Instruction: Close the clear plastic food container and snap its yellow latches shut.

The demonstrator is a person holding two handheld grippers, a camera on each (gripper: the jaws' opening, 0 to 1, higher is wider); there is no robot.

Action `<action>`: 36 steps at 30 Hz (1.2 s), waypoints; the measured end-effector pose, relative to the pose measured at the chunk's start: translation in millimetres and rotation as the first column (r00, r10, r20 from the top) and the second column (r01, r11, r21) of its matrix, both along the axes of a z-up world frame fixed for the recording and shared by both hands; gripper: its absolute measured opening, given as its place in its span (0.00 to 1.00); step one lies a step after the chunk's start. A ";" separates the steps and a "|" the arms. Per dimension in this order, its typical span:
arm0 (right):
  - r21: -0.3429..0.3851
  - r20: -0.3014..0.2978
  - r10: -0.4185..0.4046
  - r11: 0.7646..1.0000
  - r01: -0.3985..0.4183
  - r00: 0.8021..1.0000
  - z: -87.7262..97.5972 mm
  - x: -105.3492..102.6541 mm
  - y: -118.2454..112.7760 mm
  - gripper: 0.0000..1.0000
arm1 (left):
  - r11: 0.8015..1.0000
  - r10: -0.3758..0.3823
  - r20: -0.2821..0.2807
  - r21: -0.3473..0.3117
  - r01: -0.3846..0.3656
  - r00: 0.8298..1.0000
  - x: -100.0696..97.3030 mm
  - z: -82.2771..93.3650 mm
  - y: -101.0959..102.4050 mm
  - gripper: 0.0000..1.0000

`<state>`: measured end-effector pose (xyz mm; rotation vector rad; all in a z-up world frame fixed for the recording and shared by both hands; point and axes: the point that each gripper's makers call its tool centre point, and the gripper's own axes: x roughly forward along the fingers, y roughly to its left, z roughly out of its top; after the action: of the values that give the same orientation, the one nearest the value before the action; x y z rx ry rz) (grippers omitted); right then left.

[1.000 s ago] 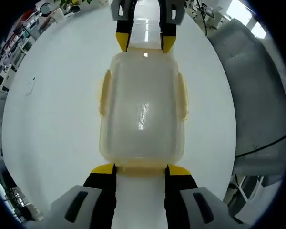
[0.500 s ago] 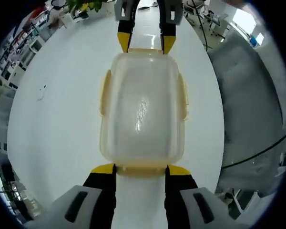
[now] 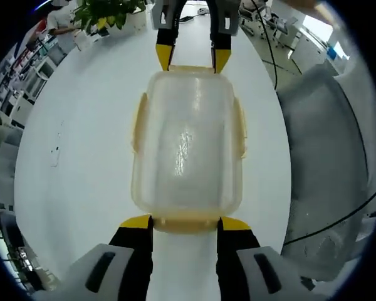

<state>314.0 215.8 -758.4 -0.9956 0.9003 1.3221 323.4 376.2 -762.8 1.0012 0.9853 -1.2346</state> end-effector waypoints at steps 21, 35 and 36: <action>-0.009 -0.041 -0.039 0.999 0.039 0.998 -12.7 -2.7 -97.6 0.36 | 0.999 -0.034 -0.043 -0.003 0.034 0.999 -4.0 -8.3 -99.3 0.33; -0.022 -0.058 -0.022 1.000 0.020 0.998 -30.7 -5.9 -108.5 0.36 | 1.000 -0.020 -0.081 0.016 0.021 0.997 -8.8 -23.8 -109.1 0.33; -0.025 -0.059 -0.025 0.999 0.023 0.998 -32.2 -5.8 -109.3 0.36 | 1.000 -0.018 -0.082 0.012 0.019 0.996 -8.0 -23.9 -109.6 0.33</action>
<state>308.3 106.5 -790.6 -0.9662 0.9727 1.3288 315.4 266.6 -786.7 0.9779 1.0506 -1.2942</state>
